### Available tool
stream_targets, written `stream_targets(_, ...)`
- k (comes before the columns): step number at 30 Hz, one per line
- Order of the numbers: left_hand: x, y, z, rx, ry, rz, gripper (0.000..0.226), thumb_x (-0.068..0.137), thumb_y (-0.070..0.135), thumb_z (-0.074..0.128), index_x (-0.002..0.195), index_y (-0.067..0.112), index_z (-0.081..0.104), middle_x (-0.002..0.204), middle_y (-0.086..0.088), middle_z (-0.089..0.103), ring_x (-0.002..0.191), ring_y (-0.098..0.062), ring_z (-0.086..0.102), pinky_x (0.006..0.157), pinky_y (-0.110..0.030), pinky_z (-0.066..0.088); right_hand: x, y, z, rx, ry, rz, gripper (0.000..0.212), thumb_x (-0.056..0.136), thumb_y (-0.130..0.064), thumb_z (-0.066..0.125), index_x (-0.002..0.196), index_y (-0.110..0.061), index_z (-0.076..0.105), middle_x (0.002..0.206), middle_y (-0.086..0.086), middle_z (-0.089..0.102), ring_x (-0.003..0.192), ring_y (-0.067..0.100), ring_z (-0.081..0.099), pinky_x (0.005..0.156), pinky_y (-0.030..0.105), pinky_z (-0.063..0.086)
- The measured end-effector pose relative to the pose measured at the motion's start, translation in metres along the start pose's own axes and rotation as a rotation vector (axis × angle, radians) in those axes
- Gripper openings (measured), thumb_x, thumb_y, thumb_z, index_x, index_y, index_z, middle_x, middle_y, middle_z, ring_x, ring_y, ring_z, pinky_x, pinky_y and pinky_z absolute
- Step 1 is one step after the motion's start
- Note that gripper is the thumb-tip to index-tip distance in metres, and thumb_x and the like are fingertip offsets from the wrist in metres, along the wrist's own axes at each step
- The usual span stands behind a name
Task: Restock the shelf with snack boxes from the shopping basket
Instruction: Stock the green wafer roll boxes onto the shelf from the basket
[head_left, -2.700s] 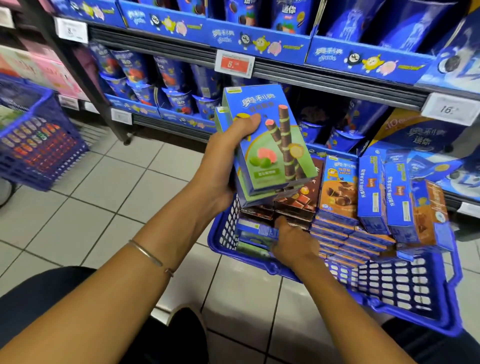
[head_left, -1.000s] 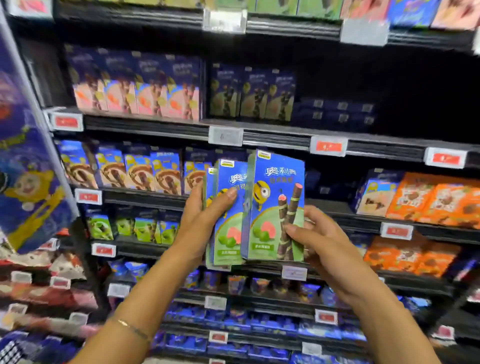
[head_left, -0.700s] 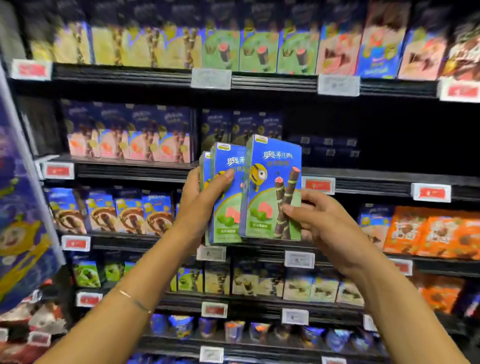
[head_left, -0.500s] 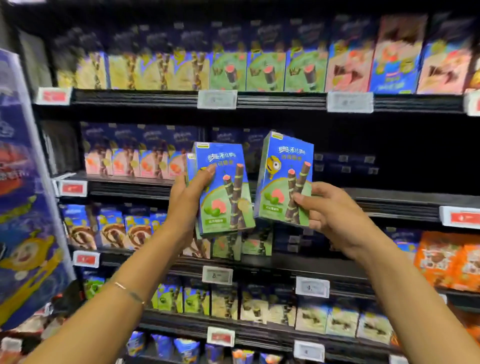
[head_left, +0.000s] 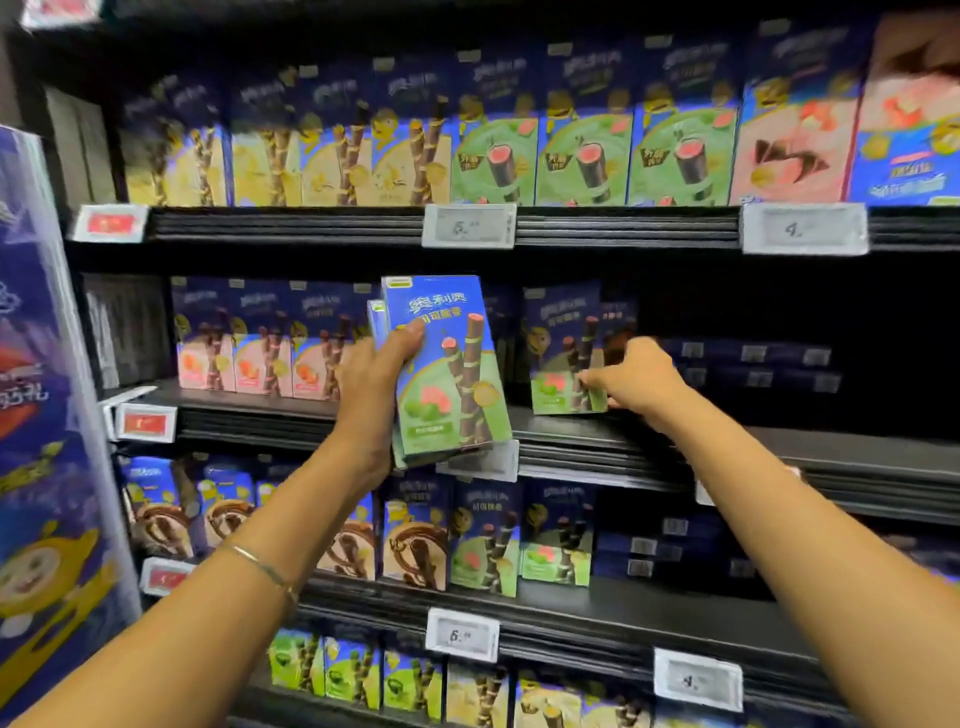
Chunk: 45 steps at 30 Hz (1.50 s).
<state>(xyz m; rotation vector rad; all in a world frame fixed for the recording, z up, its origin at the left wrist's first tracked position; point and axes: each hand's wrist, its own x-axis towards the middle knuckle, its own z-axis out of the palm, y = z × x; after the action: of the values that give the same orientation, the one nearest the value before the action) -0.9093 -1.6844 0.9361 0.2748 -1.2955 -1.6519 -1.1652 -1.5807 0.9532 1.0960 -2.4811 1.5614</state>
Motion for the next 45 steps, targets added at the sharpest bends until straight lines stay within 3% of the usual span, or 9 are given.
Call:
stream_targets(4, 0.018, -0.001, 0.007, 0.006, -0.108, -0.016, 0.082, 0.077, 0.044, 0.072, 0.141, -0.004, 0.057, 0.137, -0.033, 0.063, 0.113, -0.048, 0.065, 0.099, -0.059, 0.053, 0.021, 0.003, 0.026, -0.342, -0.021, 0.011, 0.027, 0.093, -0.016, 0.054, 0.070, -0.003, 0.056, 0.099, 0.023, 0.067, 0.076, 0.032, 0.059, 0.057, 0.030, 0.039)
stream_targets(9, 0.035, 0.000, 0.017, 0.005, -0.180, 0.010, 0.097, 0.065, 0.050, 0.078, 0.140, -0.008, 0.056, 0.137, -0.032, 0.064, 0.122, -0.052, 0.063, 0.104, -0.061, 0.049, 0.042, 0.006, 0.042, -0.491, -0.069, 0.032, 0.033, 0.099, -0.023, 0.051, 0.113, 0.002, 0.066, 0.124, 0.025, 0.064, 0.109, 0.038, 0.061, 0.082, 0.034, 0.043)
stream_targets(16, 0.051, -0.012, 0.023, 0.068, -0.191, 0.045, 0.101, 0.066, 0.051, 0.081, 0.139, -0.012, 0.050, 0.136, -0.037, 0.061, 0.124, -0.058, 0.059, 0.107, -0.073, 0.046, 0.060, -0.006, 0.048, -0.509, 0.014, -0.025, 0.053, 0.097, -0.024, 0.060, 0.143, -0.001, 0.049, 0.143, 0.027, 0.051, 0.128, 0.041, 0.054, 0.103, 0.045, 0.050)
stream_targets(22, 0.060, -0.021, 0.019, 0.125, -0.171, 0.050, 0.096, 0.066, 0.054, 0.080, 0.134, -0.008, 0.053, 0.129, -0.031, 0.067, 0.114, -0.051, 0.068, 0.094, -0.061, 0.058, 0.067, -0.003, 0.053, -0.496, 0.014, 0.003, 0.057, 0.094, -0.018, 0.063, 0.145, 0.000, 0.045, 0.146, 0.026, 0.048, 0.130, 0.042, 0.052, 0.104, 0.048, 0.049)
stream_targets(25, 0.065, -0.023, 0.014, 0.125, -0.142, 0.089, 0.088, 0.063, 0.054, 0.081, 0.126, -0.002, 0.056, 0.115, -0.019, 0.076, 0.093, -0.031, 0.077, 0.072, -0.039, 0.061, 0.068, -0.003, 0.053, -0.507, 0.018, 0.009, 0.057, 0.094, -0.016, 0.063, 0.145, -0.001, 0.042, 0.147, 0.026, 0.046, 0.133, 0.042, 0.050, 0.106, 0.049, 0.047)
stream_targets(30, 0.070, -0.019, 0.002, 0.140, -0.158, 0.132, 0.091, 0.068, 0.054, 0.080, 0.135, -0.002, 0.054, 0.123, -0.023, 0.073, 0.099, -0.035, 0.075, 0.079, -0.042, 0.059, 0.071, -0.001, 0.055, -0.544, 0.014, -0.013, 0.062, 0.090, -0.004, 0.062, 0.147, -0.002, 0.039, 0.148, 0.026, 0.045, 0.138, 0.042, 0.044, 0.116, 0.050, 0.035)
stream_targets(39, 0.070, -0.018, -0.004, 0.178, -0.178, 0.141, 0.090, 0.067, 0.055, 0.079, 0.132, -0.001, 0.053, 0.119, -0.020, 0.075, 0.097, -0.035, 0.077, 0.077, -0.044, 0.062, 0.082, -0.001, 0.070, -0.482, 0.040, -0.002, 0.056, 0.099, -0.028, 0.056, 0.149, -0.009, 0.038, 0.148, 0.020, 0.048, 0.140, 0.041, 0.041, 0.117, 0.048, 0.028)
stream_targets(43, 0.069, -0.021, -0.002, 0.170, -0.166, 0.129, 0.088, 0.065, 0.056, 0.078, 0.130, 0.001, 0.054, 0.117, -0.018, 0.076, 0.091, -0.029, 0.078, 0.071, -0.038, 0.062, 0.088, 0.002, 0.074, -0.471, 0.072, 0.001, 0.057, 0.103, -0.042, 0.044, 0.151, -0.012, 0.036, 0.155, 0.021, 0.039, 0.150, 0.043, 0.022, 0.123, 0.051, 0.005)
stream_targets(45, 0.069, -0.022, -0.002, 0.159, -0.159, 0.125, 0.085, 0.065, 0.056, 0.079, 0.127, 0.004, 0.055, 0.114, -0.016, 0.077, 0.089, -0.027, 0.078, 0.069, -0.035, 0.062, 0.088, 0.001, 0.074, -0.438, 0.076, 0.007, 0.057, 0.102, -0.041, 0.046, 0.150, -0.012, 0.036, 0.156, 0.023, 0.037, 0.151, 0.042, 0.021, 0.122, 0.053, 0.013)
